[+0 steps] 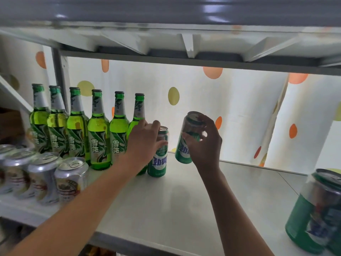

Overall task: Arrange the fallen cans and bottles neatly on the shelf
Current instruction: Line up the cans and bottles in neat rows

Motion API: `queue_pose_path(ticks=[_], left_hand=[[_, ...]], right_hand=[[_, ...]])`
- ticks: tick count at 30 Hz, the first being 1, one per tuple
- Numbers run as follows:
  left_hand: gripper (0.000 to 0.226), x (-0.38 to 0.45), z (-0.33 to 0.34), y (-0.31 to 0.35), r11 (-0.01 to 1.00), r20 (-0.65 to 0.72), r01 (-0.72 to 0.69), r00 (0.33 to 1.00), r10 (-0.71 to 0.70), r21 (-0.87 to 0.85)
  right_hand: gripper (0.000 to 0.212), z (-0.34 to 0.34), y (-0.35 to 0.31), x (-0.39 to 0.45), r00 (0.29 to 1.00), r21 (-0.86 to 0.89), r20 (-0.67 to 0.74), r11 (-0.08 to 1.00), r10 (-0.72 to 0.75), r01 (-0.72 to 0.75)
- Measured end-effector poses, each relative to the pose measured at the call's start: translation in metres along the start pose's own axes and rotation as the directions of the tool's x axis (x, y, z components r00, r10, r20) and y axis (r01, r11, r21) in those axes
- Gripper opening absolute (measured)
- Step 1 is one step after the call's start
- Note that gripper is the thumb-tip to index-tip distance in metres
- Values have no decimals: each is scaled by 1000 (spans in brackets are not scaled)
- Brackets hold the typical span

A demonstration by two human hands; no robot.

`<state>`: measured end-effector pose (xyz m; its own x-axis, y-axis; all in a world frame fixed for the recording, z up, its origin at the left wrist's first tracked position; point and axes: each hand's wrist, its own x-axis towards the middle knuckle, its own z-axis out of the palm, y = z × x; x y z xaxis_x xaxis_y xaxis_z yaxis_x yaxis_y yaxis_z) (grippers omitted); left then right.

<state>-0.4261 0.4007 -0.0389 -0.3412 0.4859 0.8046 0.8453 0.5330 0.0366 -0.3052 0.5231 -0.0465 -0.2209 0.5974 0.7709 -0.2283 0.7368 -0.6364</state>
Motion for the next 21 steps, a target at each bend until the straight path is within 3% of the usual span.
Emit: queue_pose_path(ticks=[3,8,10,15,21], left_hand=[[51,-18,21,-4,999,-132,-5,991,-1,-42],[45,-36,42,1,955,-188,20,979,-79,-297],[41,-39,41,1,945,-212,12,973,-85,-327],[48,-51,48,-2,936,-154,-55,988,1,-347],[62,-51,52,1,929,-120,-34,993,-11,-367]], right_hand=[[62,-2,4,-3,1000,-13,-10,1000,-10,10],[61,-6,9,-13,1000,-47,-15,999,-7,6],[61,-4,11,-17,1000,-68,5,998,-12,12],[60,5,22,-22,998,-88,59,996,-8,13],[61,12,29,-26,995,-67,100,998,25,-18]])
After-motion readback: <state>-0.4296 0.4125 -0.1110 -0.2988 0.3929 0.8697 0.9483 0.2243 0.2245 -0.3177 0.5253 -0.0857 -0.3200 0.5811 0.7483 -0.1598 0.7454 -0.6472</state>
